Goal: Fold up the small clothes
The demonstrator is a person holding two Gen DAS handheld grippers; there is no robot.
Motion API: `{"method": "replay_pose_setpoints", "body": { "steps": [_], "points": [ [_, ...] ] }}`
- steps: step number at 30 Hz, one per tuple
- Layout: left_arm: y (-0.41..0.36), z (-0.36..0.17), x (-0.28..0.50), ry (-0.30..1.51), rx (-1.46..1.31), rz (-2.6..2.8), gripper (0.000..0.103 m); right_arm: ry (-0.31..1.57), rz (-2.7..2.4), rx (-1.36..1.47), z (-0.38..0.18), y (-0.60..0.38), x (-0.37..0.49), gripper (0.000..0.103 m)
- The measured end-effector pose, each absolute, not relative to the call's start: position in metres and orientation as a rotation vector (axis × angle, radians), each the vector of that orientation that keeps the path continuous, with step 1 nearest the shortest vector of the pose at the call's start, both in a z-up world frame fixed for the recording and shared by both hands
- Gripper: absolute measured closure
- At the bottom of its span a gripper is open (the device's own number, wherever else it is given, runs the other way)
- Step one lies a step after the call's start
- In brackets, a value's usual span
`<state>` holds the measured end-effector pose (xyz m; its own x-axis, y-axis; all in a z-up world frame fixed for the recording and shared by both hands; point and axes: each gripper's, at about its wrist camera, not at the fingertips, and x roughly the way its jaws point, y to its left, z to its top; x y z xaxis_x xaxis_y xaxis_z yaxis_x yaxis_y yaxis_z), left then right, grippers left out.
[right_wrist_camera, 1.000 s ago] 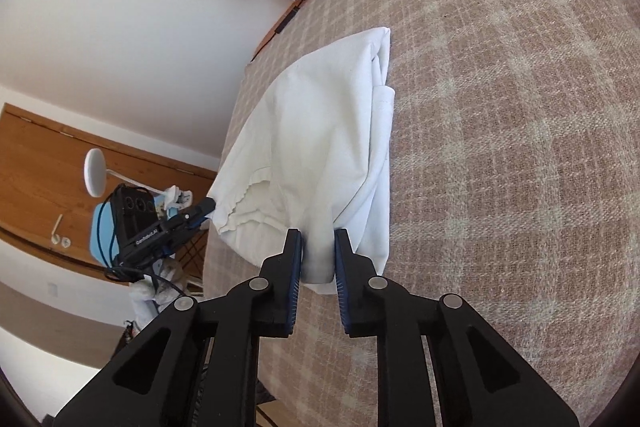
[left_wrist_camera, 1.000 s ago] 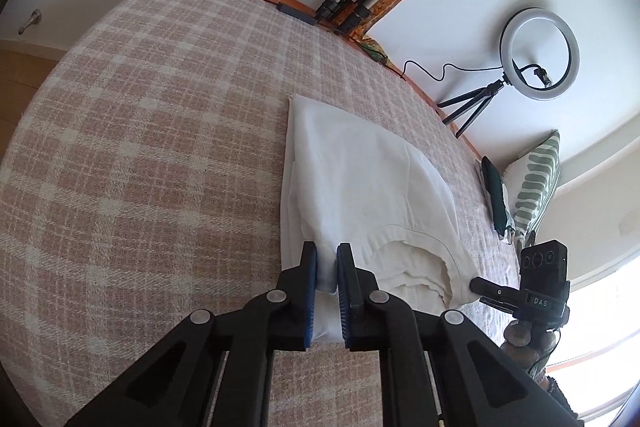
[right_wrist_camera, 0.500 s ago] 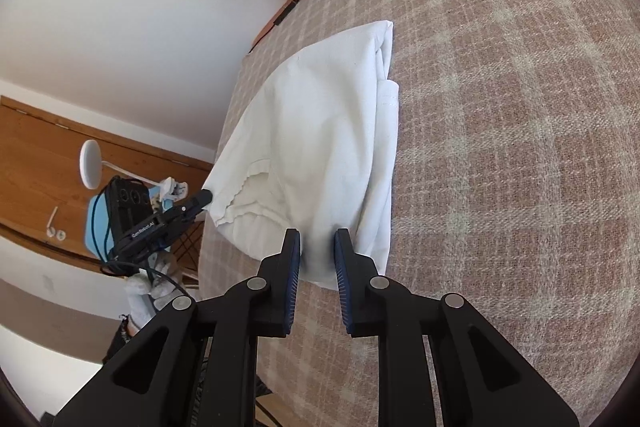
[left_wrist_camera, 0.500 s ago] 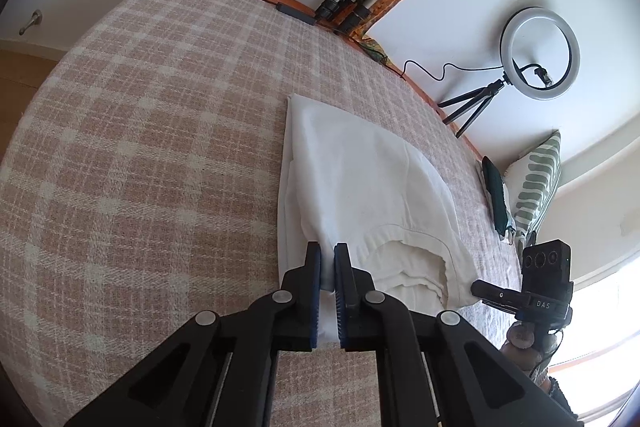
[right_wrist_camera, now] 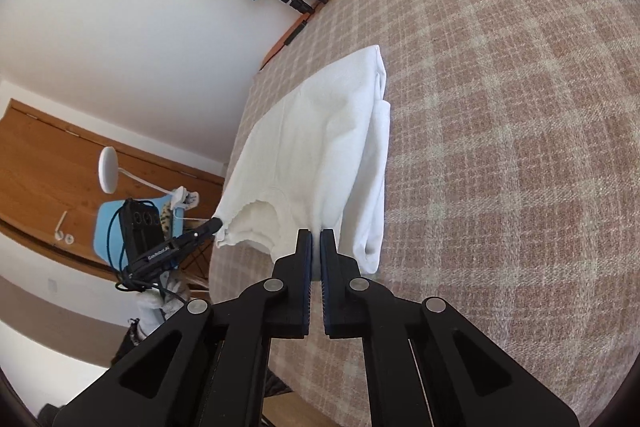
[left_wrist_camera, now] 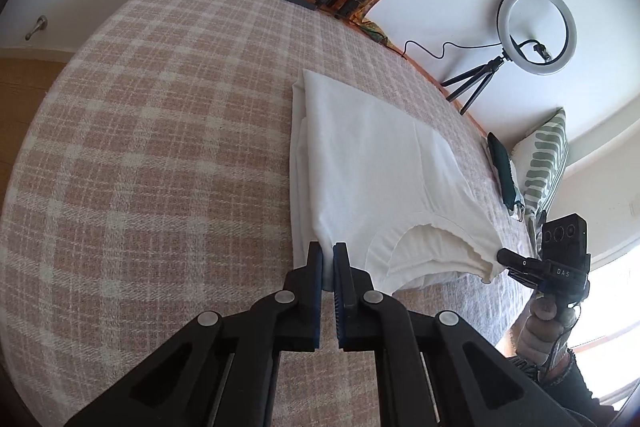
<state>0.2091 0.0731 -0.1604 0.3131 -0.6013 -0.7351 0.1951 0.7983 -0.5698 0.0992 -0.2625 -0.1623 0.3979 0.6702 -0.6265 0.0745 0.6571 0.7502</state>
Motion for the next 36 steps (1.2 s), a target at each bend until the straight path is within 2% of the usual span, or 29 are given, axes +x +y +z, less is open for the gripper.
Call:
{"method": "replay_pose_setpoints", "body": {
  "steps": [6, 7, 8, 9, 10, 13, 19, 22, 28, 34, 36],
  "points": [
    [0.075, -0.165, 0.204, 1.142, -0.374, -0.529, 0.100, 1.180, 0.399, 0.726, -0.171, -0.256, 0.101, 0.100],
    [0.073, -0.164, 0.203, 1.138, -0.345, -0.523, 0.096, 1.178, 0.394, 0.712, -0.170, -0.256, 0.102, 0.100],
    [0.072, -0.164, 0.202, 1.146, -0.323, -0.517, 0.081, 1.178, 0.393, 0.699, -0.168, -0.256, 0.102, 0.100],
    [0.072, -0.164, 0.202, 1.158, -0.319, -0.521, 0.073, 1.184, 0.398, 0.687, -0.166, -0.257, 0.103, 0.100],
    [0.074, -0.163, 0.200, 1.156, -0.313, -0.517, 0.071, 1.194, 0.399, 0.663, -0.163, -0.256, 0.103, 0.099],
    [0.081, -0.148, 0.195, 1.110, -0.269, -0.481, 0.071, 1.225, 0.391, 0.552, -0.147, -0.252, 0.105, 0.096],
    [0.067, -0.107, 0.203, 0.968, -0.220, -0.499, 0.071, 0.992, 0.398, 0.421, -0.086, -0.247, 0.124, 0.096],
    [0.039, -0.103, 0.221, 0.966, -0.225, -0.543, 0.071, 0.956, 0.405, 0.325, -0.073, -0.221, 0.160, 0.096],
    [-0.015, -0.114, 0.255, 0.965, -0.176, -0.595, 0.071, 0.991, 0.405, 0.149, -0.100, -0.170, 0.230, 0.096],
    [-0.024, -0.155, 0.272, 1.038, -0.135, -0.582, 0.071, 1.086, 0.361, 0.031, -0.148, -0.161, 0.257, 0.096],
    [-0.022, -0.165, 0.272, 1.047, -0.119, -0.588, 0.071, 1.111, 0.345, 0.033, -0.160, -0.167, 0.259, 0.100]
  ]
}}
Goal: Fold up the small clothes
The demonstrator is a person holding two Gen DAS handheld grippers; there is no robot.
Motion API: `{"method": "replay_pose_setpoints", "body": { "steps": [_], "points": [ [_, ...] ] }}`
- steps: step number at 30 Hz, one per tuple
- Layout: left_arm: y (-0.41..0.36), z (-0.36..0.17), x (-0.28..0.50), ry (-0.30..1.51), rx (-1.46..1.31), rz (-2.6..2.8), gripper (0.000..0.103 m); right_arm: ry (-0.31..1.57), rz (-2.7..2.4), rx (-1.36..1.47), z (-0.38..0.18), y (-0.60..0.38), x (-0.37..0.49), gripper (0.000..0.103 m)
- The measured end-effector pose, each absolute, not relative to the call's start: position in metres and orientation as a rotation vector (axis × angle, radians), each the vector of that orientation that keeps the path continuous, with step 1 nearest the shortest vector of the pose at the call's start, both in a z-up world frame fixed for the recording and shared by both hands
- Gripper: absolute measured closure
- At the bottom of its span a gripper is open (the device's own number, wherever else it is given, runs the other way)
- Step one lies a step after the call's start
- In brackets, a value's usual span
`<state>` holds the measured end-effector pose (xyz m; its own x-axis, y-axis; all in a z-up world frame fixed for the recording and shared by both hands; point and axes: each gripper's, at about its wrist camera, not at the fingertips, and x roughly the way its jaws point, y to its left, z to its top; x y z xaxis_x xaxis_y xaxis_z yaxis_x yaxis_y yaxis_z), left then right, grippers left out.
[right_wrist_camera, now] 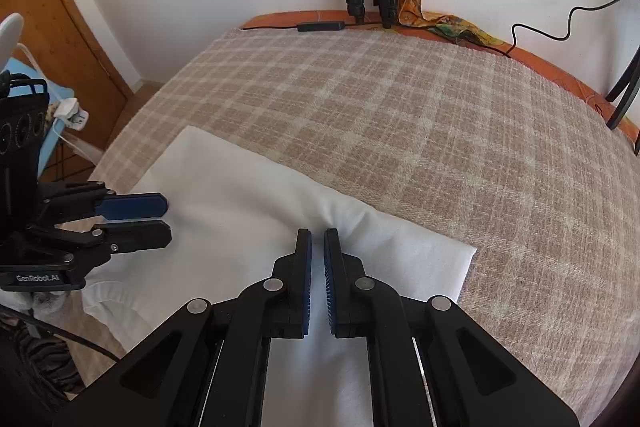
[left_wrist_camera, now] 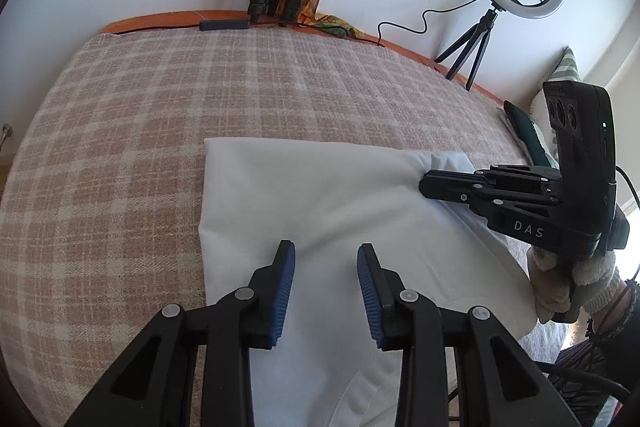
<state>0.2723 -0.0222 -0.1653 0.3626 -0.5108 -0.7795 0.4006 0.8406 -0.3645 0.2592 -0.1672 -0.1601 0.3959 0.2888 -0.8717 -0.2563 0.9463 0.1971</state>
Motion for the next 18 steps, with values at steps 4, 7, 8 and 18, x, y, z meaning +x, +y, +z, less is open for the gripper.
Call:
{"method": "replay_pose_setpoints", "body": {
  "steps": [4, 7, 8, 18],
  "points": [
    [-0.018, -0.167, 0.266, 1.016, -0.104, -0.615, 0.071, 1.121, 0.381, 0.135, -0.160, -0.184, 0.261, 0.101],
    [-0.012, -0.162, 0.260, 1.020, -0.122, -0.603, 0.071, 1.112, 0.336, 0.202, -0.152, -0.206, 0.262, 0.100],
    [-0.009, -0.159, 0.258, 1.015, -0.126, -0.599, 0.071, 1.106, 0.315, 0.210, -0.149, -0.213, 0.263, 0.100],
    [0.030, -0.171, 0.252, 1.066, -0.167, -0.475, 0.066, 1.127, 0.187, 0.229, -0.143, -0.240, 0.253, 0.100]
  ]
}}
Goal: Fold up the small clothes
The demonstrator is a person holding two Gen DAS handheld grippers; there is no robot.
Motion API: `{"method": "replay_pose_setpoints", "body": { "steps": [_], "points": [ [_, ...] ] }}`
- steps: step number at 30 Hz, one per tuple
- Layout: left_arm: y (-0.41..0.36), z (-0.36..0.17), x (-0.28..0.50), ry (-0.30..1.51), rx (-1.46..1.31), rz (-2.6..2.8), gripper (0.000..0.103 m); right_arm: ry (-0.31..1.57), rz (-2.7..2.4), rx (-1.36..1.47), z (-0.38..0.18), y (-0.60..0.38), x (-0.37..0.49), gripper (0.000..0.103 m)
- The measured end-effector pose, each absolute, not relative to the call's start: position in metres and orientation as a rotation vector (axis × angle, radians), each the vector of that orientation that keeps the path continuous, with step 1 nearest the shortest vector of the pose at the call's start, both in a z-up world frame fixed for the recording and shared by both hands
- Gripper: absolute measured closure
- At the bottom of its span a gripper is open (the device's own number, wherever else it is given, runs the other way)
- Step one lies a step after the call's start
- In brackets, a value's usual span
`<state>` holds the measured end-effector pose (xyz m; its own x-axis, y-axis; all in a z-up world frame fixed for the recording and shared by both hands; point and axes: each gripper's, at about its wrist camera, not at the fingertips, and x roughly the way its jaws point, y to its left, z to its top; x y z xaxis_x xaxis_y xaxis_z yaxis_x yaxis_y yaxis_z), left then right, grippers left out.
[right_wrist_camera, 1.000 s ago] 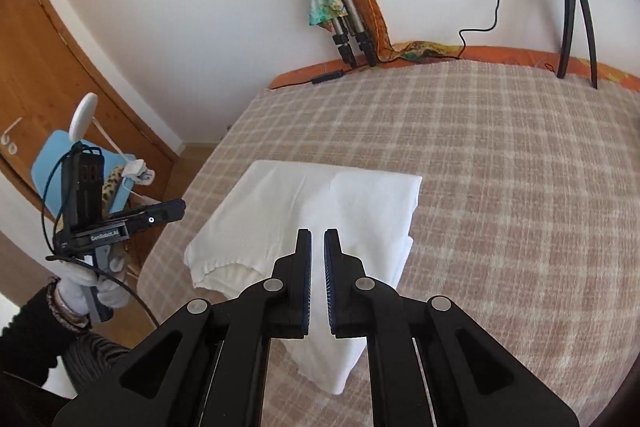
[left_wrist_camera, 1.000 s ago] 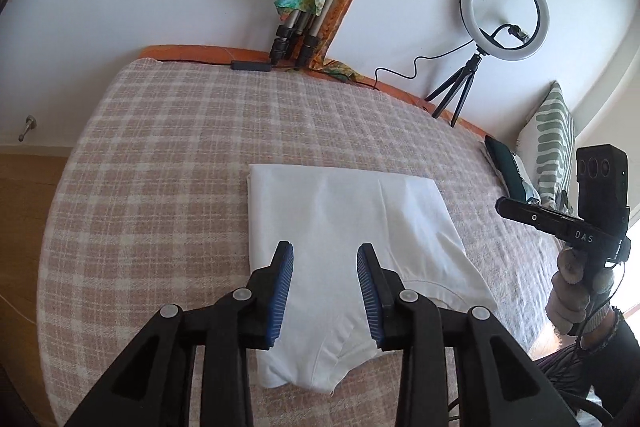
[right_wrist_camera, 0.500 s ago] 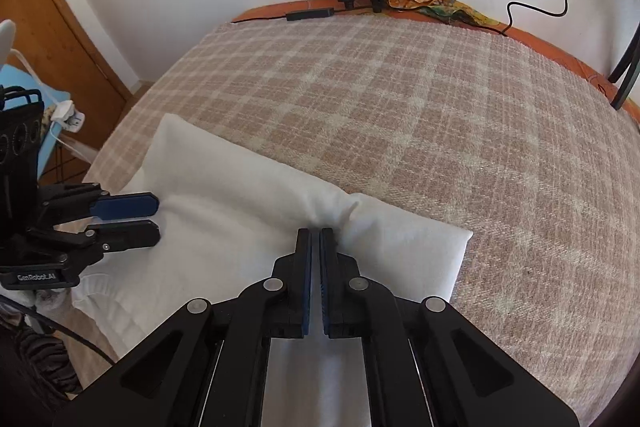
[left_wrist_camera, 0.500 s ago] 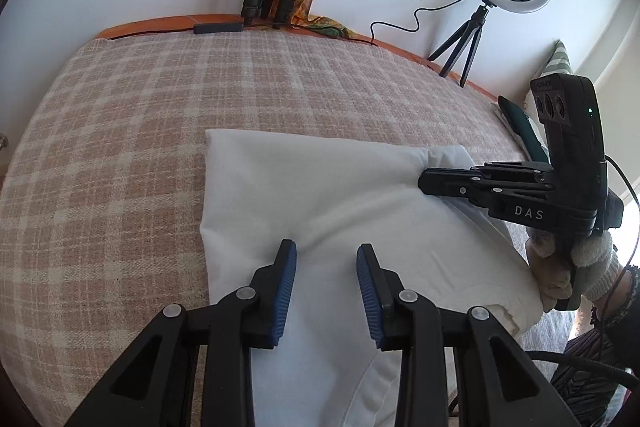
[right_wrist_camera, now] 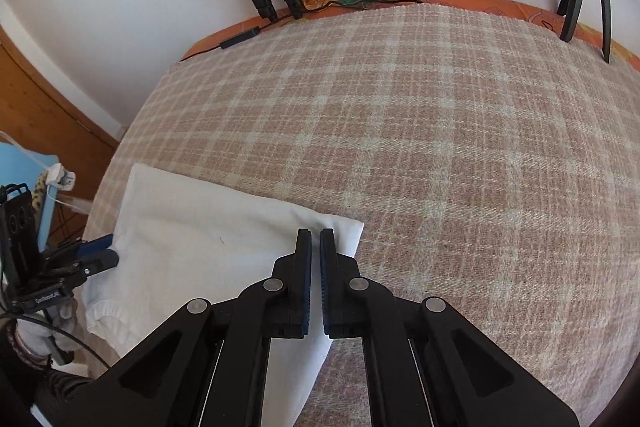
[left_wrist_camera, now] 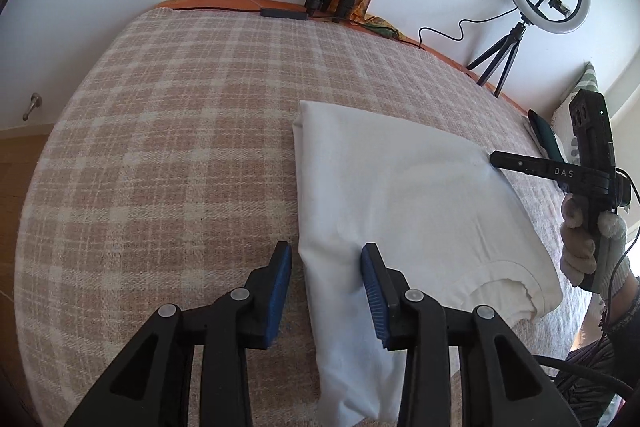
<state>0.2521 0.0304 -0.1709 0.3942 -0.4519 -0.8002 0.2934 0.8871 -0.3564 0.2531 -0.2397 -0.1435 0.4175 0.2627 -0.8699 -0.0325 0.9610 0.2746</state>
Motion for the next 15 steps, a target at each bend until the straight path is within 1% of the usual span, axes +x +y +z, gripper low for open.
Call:
{"method": "replay_pose_setpoints", "body": {
  "steps": [3, 4, 5, 6, 7, 8, 9, 10, 11, 15],
  "points": [
    [0.044, -0.160, 0.246, 1.055, -0.238, -0.473, 0.064, 1.121, 0.204, 0.237, -0.129, -0.247, 0.237, 0.099],
    [0.047, -0.154, 0.244, 1.042, -0.262, -0.480, 0.056, 1.118, 0.223, 0.247, -0.123, -0.248, 0.229, 0.097],
    [0.051, -0.148, 0.242, 1.029, -0.287, -0.491, 0.042, 1.108, 0.239, 0.253, -0.117, -0.248, 0.221, 0.092],
    [0.055, -0.142, 0.241, 1.015, -0.314, -0.501, 0.035, 1.093, 0.247, 0.255, -0.112, -0.248, 0.211, 0.088],
    [0.058, -0.138, 0.240, 1.001, -0.338, -0.508, 0.031, 1.073, 0.250, 0.260, -0.107, -0.249, 0.200, 0.074],
    [0.060, -0.134, 0.240, 0.991, -0.352, -0.509, 0.031, 1.042, 0.253, 0.276, -0.102, -0.251, 0.189, 0.059],
    [0.061, -0.132, 0.241, 0.989, -0.357, -0.507, 0.031, 1.010, 0.253, 0.292, -0.099, -0.252, 0.177, 0.053],
    [0.062, -0.132, 0.244, 0.991, -0.371, -0.509, 0.031, 0.994, 0.250, 0.300, -0.097, -0.254, 0.168, 0.040],
    [0.064, -0.134, 0.246, 0.999, -0.398, -0.518, 0.031, 0.989, 0.251, 0.304, -0.096, -0.254, 0.161, 0.034],
    [0.067, -0.154, 0.258, 1.089, -0.509, -0.561, 0.032, 1.038, 0.248, 0.348, -0.103, -0.261, 0.150, 0.033]
  ]
}}
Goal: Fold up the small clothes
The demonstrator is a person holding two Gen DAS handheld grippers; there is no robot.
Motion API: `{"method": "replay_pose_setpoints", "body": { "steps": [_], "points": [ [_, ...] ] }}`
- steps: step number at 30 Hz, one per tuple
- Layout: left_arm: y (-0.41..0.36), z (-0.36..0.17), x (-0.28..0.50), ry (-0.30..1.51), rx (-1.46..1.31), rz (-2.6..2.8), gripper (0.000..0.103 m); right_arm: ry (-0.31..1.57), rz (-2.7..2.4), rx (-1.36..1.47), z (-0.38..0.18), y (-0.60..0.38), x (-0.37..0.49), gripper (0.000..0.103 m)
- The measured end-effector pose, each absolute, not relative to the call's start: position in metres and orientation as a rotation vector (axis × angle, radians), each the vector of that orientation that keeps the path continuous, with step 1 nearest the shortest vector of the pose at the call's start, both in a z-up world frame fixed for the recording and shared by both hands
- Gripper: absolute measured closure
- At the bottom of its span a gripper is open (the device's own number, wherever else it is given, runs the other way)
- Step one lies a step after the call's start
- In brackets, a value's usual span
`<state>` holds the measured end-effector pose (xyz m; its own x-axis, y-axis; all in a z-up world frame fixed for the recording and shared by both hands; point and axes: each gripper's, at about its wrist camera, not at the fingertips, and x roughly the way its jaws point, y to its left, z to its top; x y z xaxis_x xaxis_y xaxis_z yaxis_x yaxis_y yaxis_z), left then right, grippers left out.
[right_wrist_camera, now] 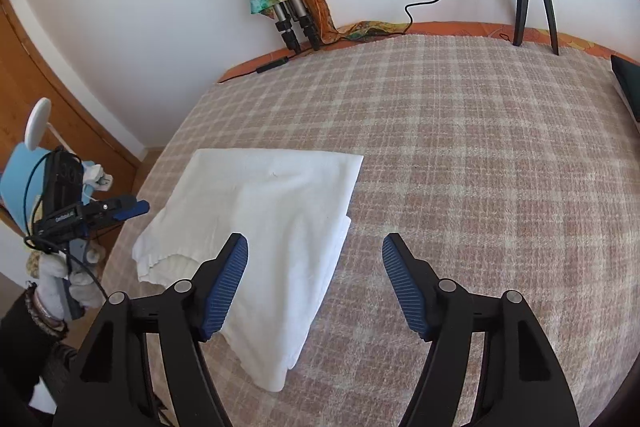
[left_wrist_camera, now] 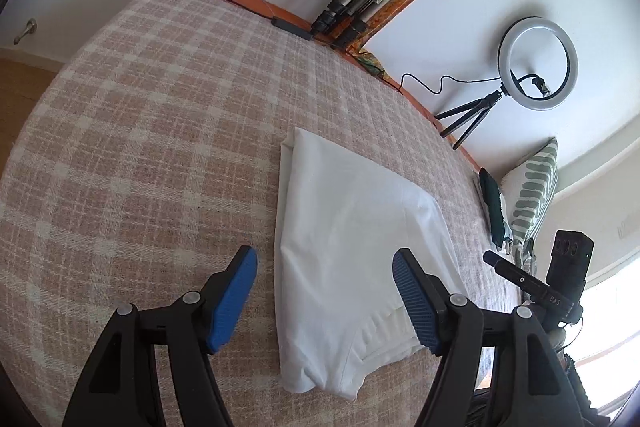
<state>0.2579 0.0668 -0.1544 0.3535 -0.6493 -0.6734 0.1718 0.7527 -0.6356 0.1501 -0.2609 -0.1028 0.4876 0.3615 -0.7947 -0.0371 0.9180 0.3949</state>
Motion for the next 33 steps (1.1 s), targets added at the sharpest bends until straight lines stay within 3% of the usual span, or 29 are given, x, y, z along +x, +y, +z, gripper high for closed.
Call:
{"method": "replay_pose_setpoints", "body": {
  "steps": [10, 13, 15, 17, 23, 27, 28, 33],
  "points": [
    [0.063, -0.181, 0.270, 1.166, -0.559, -0.583, 0.037, 1.183, 0.406, 0.629, -0.158, -0.275, 0.170, 0.034],
    [0.061, -0.186, 0.274, 1.191, -0.592, -0.614, 0.050, 1.168, 0.430, 0.678, -0.166, -0.275, 0.172, 0.036],
    [0.061, -0.187, 0.275, 1.187, -0.611, -0.628, 0.051, 1.179, 0.450, 0.724, -0.172, -0.275, 0.178, 0.046],
    [0.055, -0.191, 0.278, 1.220, -0.631, -0.658, 0.061, 1.187, 0.471, 0.786, -0.181, -0.277, 0.181, 0.060],
    [0.043, -0.189, 0.282, 1.220, -0.620, -0.681, 0.062, 1.176, 0.491, 0.873, -0.191, -0.274, 0.188, 0.067],
    [0.039, -0.190, 0.283, 1.222, -0.612, -0.650, 0.075, 1.196, 0.483, 0.847, -0.192, -0.261, 0.195, 0.080],
    [0.037, -0.189, 0.283, 1.223, -0.594, -0.638, 0.081, 1.204, 0.477, 0.833, -0.192, -0.259, 0.196, 0.089],
    [0.027, -0.172, 0.273, 1.169, -0.478, -0.617, 0.090, 1.189, 0.449, 0.706, -0.172, -0.240, 0.197, 0.094]
  ]
}}
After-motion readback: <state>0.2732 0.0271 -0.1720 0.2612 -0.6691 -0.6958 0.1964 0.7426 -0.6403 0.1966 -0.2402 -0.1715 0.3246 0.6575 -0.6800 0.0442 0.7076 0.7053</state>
